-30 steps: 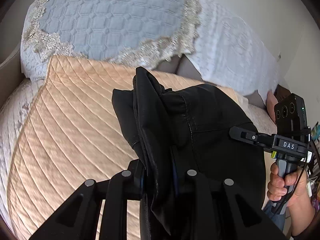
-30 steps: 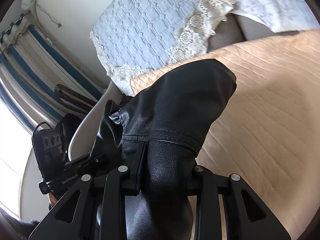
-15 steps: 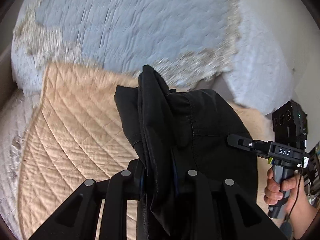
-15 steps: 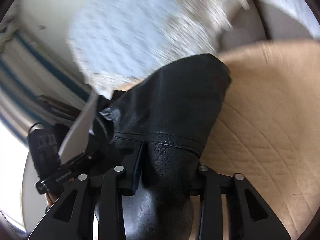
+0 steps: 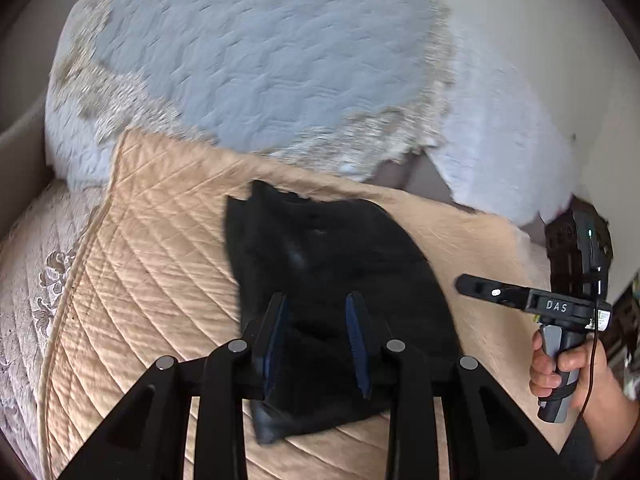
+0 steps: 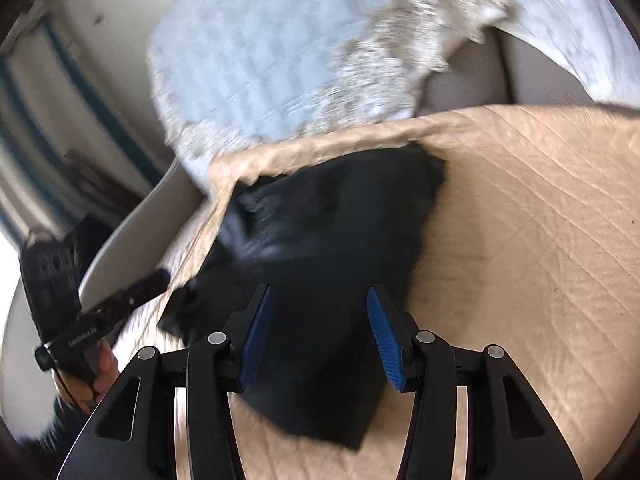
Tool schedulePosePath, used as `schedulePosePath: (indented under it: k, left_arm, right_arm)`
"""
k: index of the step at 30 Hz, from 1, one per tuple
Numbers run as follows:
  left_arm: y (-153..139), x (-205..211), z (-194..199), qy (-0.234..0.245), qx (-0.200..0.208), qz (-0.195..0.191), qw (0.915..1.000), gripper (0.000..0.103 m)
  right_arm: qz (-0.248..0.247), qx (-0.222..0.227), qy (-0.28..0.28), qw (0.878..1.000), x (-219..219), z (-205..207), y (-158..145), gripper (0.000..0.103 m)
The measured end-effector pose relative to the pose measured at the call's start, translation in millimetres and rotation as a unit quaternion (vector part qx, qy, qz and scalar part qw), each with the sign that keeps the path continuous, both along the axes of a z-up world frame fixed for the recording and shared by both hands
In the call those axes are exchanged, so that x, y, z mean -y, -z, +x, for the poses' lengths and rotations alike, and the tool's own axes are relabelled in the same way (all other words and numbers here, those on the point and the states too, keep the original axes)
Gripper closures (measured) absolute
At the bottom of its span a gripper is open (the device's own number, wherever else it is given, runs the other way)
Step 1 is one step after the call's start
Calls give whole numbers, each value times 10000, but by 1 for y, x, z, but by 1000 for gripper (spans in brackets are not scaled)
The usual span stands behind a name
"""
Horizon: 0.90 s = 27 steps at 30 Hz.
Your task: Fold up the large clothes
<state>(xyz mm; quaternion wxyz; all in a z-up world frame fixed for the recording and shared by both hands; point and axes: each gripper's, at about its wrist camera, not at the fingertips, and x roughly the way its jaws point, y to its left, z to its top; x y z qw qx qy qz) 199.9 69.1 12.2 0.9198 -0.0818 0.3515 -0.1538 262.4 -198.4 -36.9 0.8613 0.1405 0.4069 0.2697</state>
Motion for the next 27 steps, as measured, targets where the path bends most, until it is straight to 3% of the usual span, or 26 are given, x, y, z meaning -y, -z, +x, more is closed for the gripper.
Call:
schedulePosePath:
  k: [3, 7, 9, 18, 24, 27]
  left_arm:
    - [27, 9, 0, -50, -237, 362, 9991, 75]
    - [56, -7, -2, -281, -461, 295, 9981, 80]
    - [58, -8, -7, -350, -431, 279, 9981, 81]
    - [60, -5, -7, -389, -429, 347, 9977, 81]
    - [34, 11, -30, -660, -392, 711, 9945, 81]
    - [25, 14, -46, -717, -455, 671, 9941, 81]
  right_arm:
    - [-304, -96, -193, 9993, -19, -11, 14, 60]
    - [-703, -124, -258, 9971, -36, -17, 34, 62]
    - [-955, -13, -270, 9951, -44, -20, 38, 62]
    - [-785, 52, -282, 9965, -35, -21, 36, 62]
    - [-767, 153, -146, 9968, -32, -46, 11, 61]
    - [-867, 259, -115, 9958, -33, -64, 1, 61]
